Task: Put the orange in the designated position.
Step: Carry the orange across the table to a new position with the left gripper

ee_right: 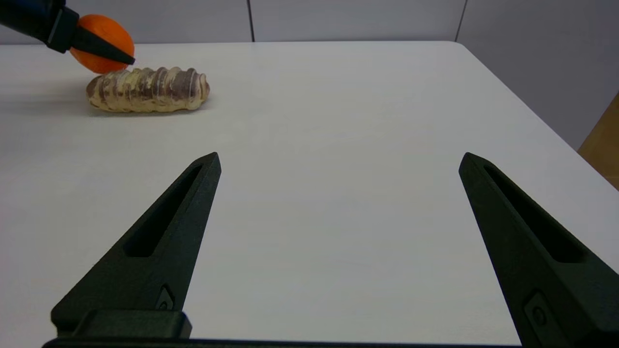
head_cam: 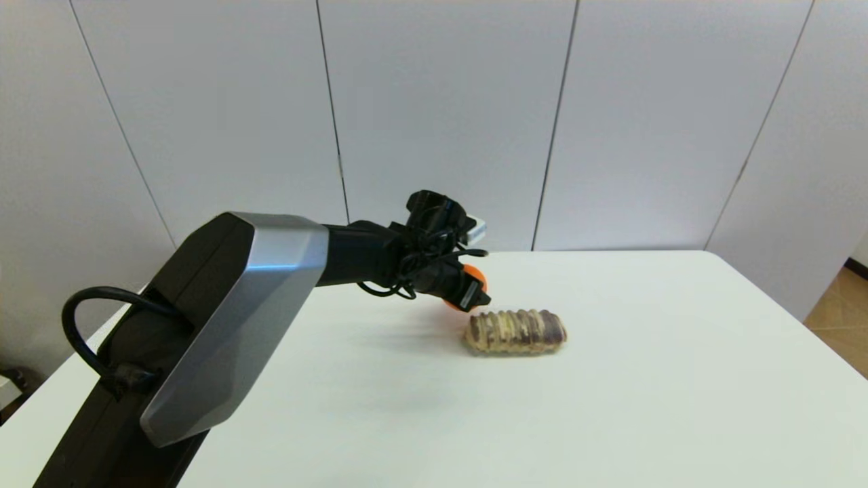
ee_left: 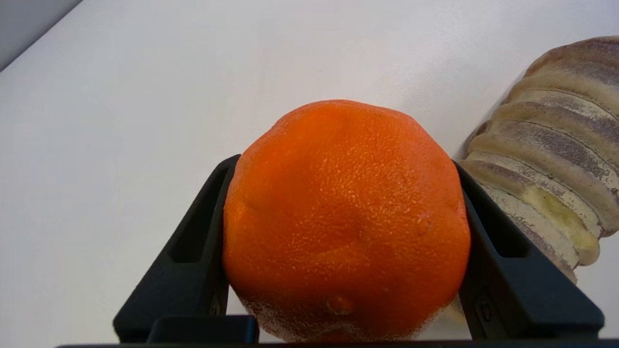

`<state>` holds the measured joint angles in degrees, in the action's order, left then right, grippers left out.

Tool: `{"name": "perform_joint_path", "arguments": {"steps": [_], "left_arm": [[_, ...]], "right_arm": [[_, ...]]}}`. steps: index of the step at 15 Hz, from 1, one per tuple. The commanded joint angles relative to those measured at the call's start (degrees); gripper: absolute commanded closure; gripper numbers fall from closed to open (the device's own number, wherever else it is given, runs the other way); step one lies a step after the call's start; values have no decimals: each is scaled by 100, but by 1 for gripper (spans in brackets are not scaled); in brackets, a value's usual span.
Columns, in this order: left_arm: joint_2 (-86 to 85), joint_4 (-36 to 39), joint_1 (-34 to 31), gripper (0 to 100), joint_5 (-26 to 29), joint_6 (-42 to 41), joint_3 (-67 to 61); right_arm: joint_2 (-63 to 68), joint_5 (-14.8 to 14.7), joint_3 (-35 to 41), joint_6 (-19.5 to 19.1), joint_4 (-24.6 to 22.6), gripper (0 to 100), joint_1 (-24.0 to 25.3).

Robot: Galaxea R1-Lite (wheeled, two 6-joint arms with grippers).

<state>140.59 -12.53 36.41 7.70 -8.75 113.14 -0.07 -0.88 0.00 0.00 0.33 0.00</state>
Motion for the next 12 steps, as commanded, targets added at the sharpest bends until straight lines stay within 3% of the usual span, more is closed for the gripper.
{"name": "perform_joint_path", "arguments": {"steps": [1,12], "left_arm": [[65,163,-3,100,3,-12,15],[337,1227,68,100,3,-4,94]], "right_arm": [[7,9,0,0,2,0,0],[7,0,0,0,2,0,0]]}}
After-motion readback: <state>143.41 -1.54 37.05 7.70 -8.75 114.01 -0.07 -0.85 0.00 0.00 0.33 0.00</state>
